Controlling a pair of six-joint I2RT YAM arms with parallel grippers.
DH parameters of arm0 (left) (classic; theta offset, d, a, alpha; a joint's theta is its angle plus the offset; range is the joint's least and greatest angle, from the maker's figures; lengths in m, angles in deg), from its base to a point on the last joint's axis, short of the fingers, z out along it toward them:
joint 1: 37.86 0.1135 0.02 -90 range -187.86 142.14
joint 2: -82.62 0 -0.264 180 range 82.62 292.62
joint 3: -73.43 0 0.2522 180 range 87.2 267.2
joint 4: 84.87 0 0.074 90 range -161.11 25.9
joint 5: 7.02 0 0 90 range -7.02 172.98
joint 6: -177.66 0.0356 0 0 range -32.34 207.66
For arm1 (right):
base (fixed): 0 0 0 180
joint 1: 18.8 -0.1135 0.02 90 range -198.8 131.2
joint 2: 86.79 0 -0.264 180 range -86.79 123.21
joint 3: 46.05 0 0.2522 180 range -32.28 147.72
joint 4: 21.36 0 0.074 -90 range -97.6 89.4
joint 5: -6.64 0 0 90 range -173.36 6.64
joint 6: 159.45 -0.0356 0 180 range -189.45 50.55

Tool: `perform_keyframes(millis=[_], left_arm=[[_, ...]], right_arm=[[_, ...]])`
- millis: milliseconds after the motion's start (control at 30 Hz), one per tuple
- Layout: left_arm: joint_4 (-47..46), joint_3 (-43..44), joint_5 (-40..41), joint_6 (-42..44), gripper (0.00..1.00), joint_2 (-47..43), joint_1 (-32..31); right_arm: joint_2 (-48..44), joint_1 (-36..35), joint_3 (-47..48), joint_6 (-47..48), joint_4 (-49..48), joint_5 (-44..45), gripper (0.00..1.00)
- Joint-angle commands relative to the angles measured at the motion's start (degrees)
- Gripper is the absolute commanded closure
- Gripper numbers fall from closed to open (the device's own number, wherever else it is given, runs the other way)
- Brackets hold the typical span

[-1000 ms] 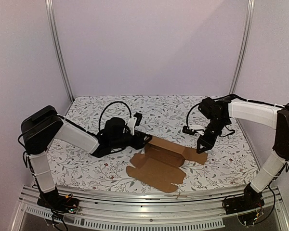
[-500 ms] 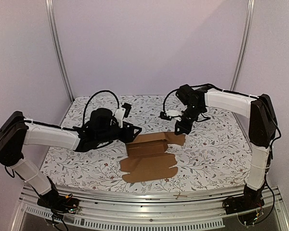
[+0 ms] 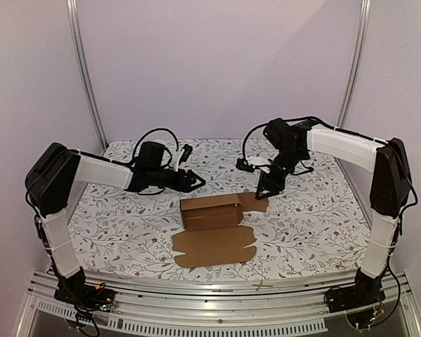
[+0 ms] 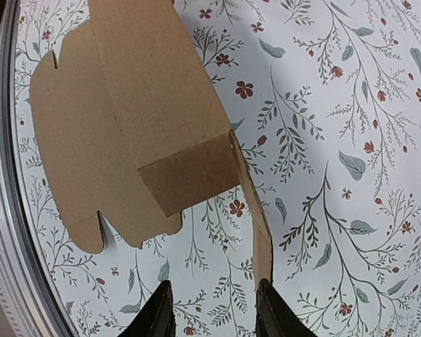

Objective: Fold the paper box

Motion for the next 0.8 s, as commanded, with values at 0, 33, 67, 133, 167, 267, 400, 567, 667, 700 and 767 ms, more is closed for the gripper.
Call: perform_keyframes(millis=[0, 33, 67, 133, 167, 267, 400, 567, 667, 700, 767], left_arm=[[2.43, 6.55, -10.62, 0.04, 0.39, 3.71, -1.67], [4.09, 7.93, -10.76, 0.95, 0.39, 4.34, -2.1], [5.82, 9.52, -10.77, 1.89, 0.39, 4.98, -2.55], [9.48, 11.61, -10.89, 4.09, 0.39, 5.86, -3.56], [11.18, 12.5, -10.87, 5.01, 0.39, 6.22, -3.98], [14.94, 14.5, -10.13, 7.57, 0.4, 7.57, -5.28], [20.8, 14.98, -7.83, 9.9, 0.45, 8.65, -6.29], [18.8, 9.18, -7.81, 9.41, 0.47, 5.68, -6.35], [17.68, 7.17, -8.21, 9.26, 0.47, 3.74, -6.54], [18.06, 7.02, -7.98, 9.31, 0.47, 3.41, -6.63], [18.55, 6.85, -7.49, 9.57, 0.46, 2.98, -6.78]], right_arm=[[-3.33, 3.78, -1.8, 0.84, 2.38, -5.91, 0.62], [-3.17, 4.81, -2.06, 1.02, 2.38, -6.55, 0.62], [-3.05, 6.02, -2.32, 1.24, 2.39, -7.47, 0.62], [-2.69, 8.14, -2.57, 1.71, 2.42, -9.04, 0.62], [-2.31, 9.1, -2.54, 1.84, 2.39, -9.62, 0.62], [-0.86, 11.31, -2.1, 2.25, 1.98, -10.14, 0.62], [1.97, 11.82, -2.15, 0.67, -1.56, -5.39, 0.63], [5.33, 10.54, -2.63, -0.16, -4.16, -1.26, 0.65], [6.34, 9.26, -3.54, -0.11, -5.23, -0.29, 0.65], [6.47, 8.68, -3.74, 0.05, -5.41, 0.01, 0.65], [7.0, 7.4, -4.1, 0.22, -5.63, 0.65, 0.65]])
